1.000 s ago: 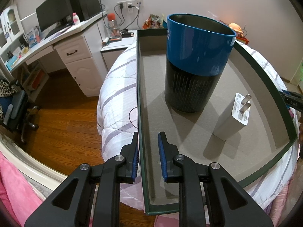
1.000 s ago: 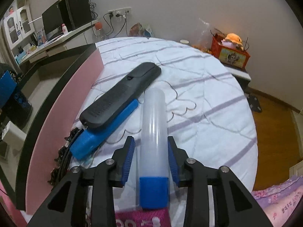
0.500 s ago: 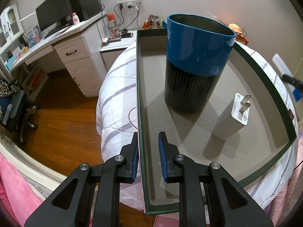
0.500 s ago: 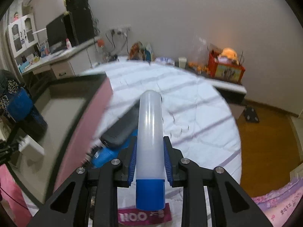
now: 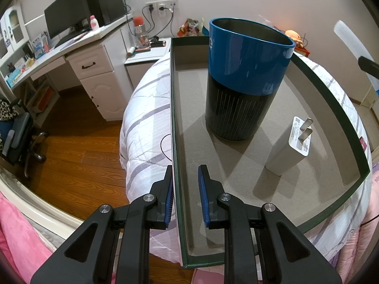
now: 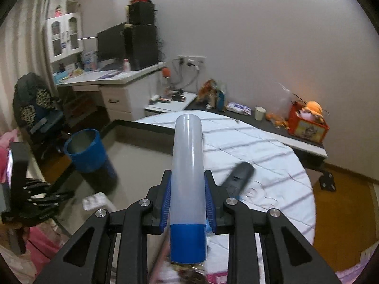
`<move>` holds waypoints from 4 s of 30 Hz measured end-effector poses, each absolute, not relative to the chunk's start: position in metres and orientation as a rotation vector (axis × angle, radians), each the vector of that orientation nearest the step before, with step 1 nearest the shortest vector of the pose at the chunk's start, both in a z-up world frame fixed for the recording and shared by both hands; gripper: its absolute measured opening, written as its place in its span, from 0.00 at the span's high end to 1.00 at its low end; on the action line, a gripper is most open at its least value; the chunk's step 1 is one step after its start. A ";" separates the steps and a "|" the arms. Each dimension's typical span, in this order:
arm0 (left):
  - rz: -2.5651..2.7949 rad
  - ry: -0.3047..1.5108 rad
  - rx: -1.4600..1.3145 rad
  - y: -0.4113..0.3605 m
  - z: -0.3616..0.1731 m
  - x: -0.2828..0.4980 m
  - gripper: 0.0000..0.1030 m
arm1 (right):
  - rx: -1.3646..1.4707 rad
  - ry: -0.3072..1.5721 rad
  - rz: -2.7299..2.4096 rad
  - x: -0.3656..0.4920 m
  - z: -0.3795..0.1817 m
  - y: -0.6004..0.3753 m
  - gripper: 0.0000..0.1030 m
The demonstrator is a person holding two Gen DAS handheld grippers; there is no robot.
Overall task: Organize rigid objects
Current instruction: 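Carry the clear tube into the tray and release it beside the charger, then grasp the black remote with the right tool and lift it, then carry the black remote with the right tool over the tray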
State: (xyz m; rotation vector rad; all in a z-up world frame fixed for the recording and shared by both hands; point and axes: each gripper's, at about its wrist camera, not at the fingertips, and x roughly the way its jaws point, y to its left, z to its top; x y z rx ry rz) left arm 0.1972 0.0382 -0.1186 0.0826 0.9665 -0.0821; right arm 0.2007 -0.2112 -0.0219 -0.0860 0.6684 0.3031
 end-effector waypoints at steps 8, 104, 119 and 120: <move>-0.096 0.965 0.070 0.042 -0.118 0.197 0.82 | -0.113 0.706 0.381 0.204 -0.035 -0.173 0.75; -0.095 0.961 0.113 0.039 -0.117 0.199 0.75 | -0.010 1.039 0.156 0.321 -0.127 -0.275 0.48; -0.099 0.959 0.108 0.040 -0.118 0.198 0.75 | 0.020 1.060 0.161 0.305 -0.125 -0.330 0.57; -0.099 0.960 0.108 0.040 -0.118 0.199 0.75 | 0.003 1.061 0.154 0.307 -0.126 -0.329 0.57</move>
